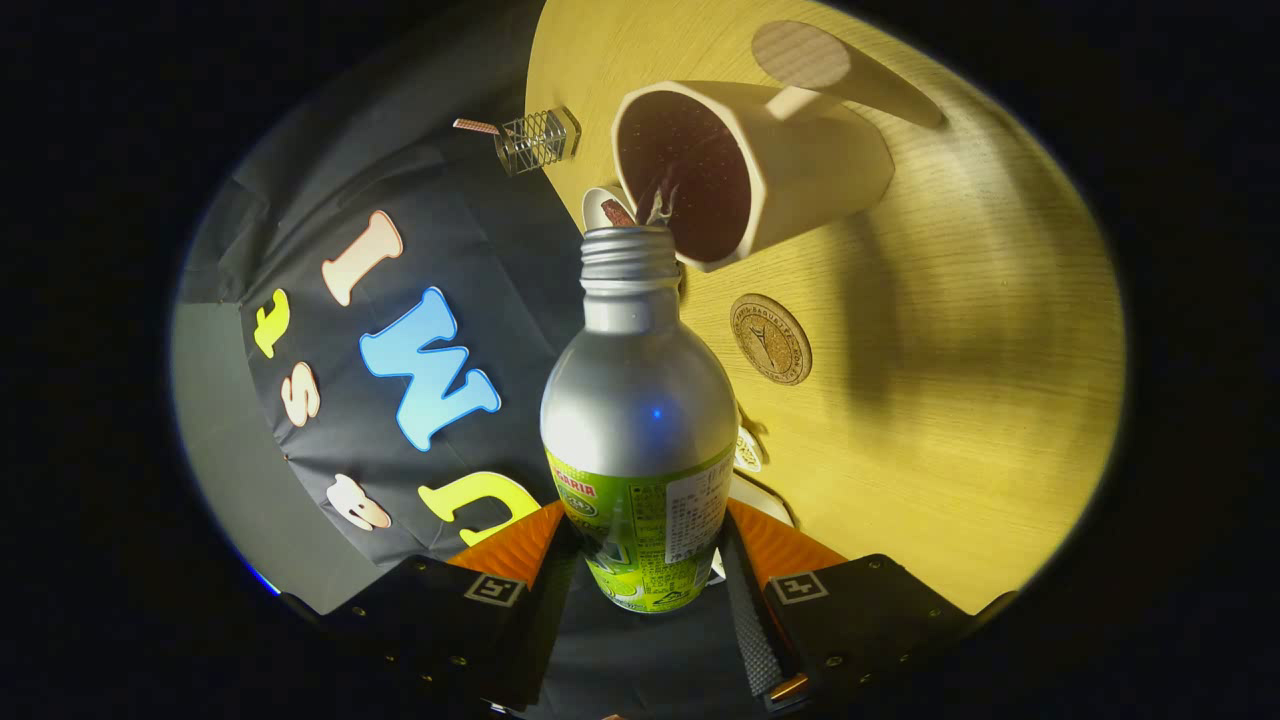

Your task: Take the bottle from table, then pour the juice into the cup, finally place the bottle on the coaster

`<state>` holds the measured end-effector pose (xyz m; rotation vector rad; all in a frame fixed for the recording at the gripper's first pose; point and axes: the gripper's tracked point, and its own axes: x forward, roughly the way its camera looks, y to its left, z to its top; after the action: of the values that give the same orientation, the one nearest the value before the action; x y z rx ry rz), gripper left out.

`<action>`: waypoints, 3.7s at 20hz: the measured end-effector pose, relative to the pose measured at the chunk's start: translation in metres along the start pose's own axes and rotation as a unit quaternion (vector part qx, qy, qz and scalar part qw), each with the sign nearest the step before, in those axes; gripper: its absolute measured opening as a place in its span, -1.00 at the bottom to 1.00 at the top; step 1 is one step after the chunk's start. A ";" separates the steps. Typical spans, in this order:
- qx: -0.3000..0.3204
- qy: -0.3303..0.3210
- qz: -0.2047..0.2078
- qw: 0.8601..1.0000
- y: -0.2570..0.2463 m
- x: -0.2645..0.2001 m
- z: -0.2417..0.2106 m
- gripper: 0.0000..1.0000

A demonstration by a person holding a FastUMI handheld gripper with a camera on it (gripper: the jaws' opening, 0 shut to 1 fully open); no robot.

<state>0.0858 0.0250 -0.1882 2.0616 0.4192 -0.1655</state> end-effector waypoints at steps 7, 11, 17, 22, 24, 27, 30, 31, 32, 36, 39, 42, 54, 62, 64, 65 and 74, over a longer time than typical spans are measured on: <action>0.029 0.017 0.007 0.999 0.011 -0.003 -0.012 0.48; 0.046 0.023 0.008 0.999 0.016 -0.006 -0.014 0.48; 0.070 0.043 0.019 0.996 0.026 -0.007 -0.016 0.48; 0.095 0.044 0.020 0.994 0.037 -0.005 -0.014 0.48; 0.106 0.047 0.018 0.993 0.040 -0.004 -0.014 0.48; 0.120 0.048 0.013 0.992 0.041 -0.003 -0.012 0.48; 0.128 0.048 0.005 0.991 0.042 -0.002 -0.011 0.48; 0.128 0.049 0.004 0.991 0.041 -0.002 -0.012 0.48; 0.126 0.050 0.004 0.991 0.041 -0.003 -0.014 0.48; 0.122 0.054 0.000 0.991 0.037 -0.007 -0.018 0.48; 0.101 0.050 -0.004 0.994 0.031 -0.008 -0.020 0.48; 0.068 0.049 -0.014 0.996 0.016 -0.010 -0.017 0.48; -0.160 -0.008 -0.078 0.984 -0.050 0.006 0.013 0.48; -0.363 -0.059 -0.138 0.920 -0.071 -0.002 0.037 0.48; -0.396 -0.074 -0.137 0.905 -0.068 -0.003 0.039 0.48; -0.415 -0.079 -0.139 0.896 -0.068 -0.002 0.042 0.49; -0.585 -0.129 -0.149 0.787 -0.053 0.000 0.066 0.48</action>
<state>0.0702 -0.0075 -0.2646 0.7159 0.4955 -0.2811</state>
